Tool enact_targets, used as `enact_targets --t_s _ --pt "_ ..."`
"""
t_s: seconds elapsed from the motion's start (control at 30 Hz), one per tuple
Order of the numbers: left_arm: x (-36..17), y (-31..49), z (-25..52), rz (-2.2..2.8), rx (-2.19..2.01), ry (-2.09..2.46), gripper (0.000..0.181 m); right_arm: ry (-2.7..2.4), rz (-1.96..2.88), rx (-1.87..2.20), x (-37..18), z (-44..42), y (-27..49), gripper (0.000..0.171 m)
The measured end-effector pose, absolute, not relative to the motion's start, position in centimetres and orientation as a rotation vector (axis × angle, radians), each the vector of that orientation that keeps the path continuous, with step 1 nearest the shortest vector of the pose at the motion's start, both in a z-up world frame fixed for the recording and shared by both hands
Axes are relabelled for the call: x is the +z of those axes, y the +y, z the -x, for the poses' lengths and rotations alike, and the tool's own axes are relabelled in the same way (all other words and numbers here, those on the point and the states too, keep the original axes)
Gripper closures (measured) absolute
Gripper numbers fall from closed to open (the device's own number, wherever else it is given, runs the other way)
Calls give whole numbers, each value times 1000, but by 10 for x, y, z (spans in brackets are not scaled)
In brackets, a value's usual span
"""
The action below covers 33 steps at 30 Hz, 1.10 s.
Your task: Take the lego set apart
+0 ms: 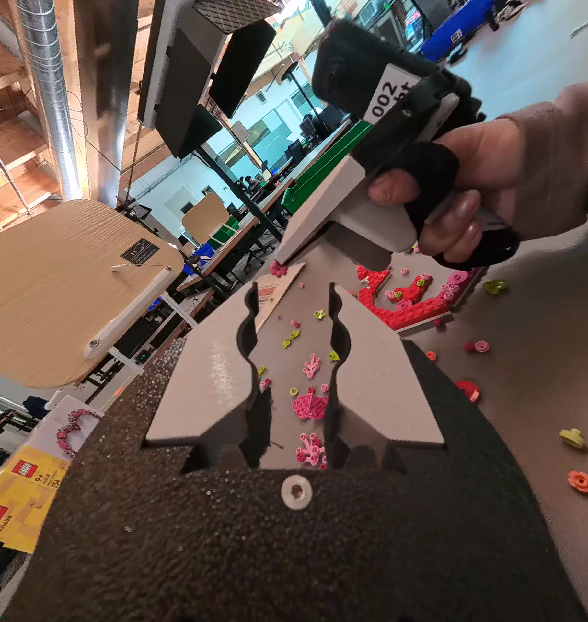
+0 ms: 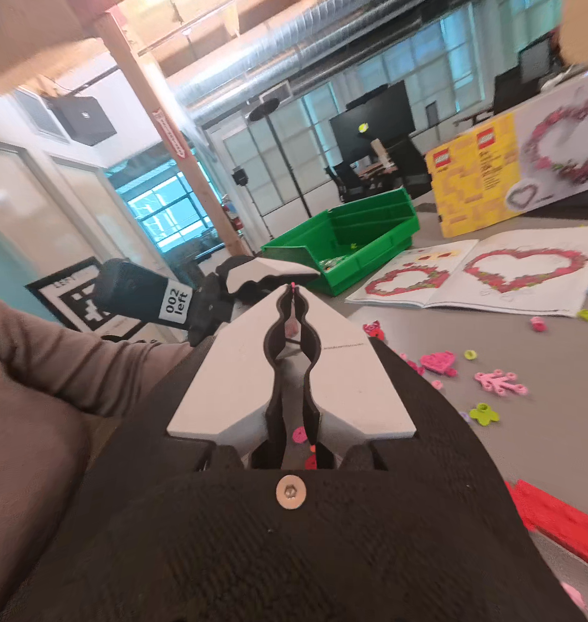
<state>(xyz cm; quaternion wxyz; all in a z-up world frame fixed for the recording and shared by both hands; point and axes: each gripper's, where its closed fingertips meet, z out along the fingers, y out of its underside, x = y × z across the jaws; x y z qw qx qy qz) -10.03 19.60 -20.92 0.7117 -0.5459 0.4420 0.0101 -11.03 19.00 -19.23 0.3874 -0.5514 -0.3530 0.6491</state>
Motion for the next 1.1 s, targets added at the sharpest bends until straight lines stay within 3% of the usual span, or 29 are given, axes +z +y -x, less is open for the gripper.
enact_targets --t_s 0.23,0.47,0.57,0.73,0.97,1.1 --pt "-205 191 100 1171 39 982 170 -899 1458 1758 -201 116 183 171" --pt "-205 194 104 1172 88 982 174 -834 1469 1752 -199 116 190 171" --pt "-207 199 109 1202 78 964 175 -728 1419 1681 -186 104 206 157" --pt "-204 212 135 1281 6 849 175 -489 1286 1219 -157 47 250 148" --pt "-137 222 263 1442 95 430 174 -374 1046 667 -113 -21 255 149" --pt "-156 236 367 1887 75 163 174 -400 1010 634 -109 -21 250 150"
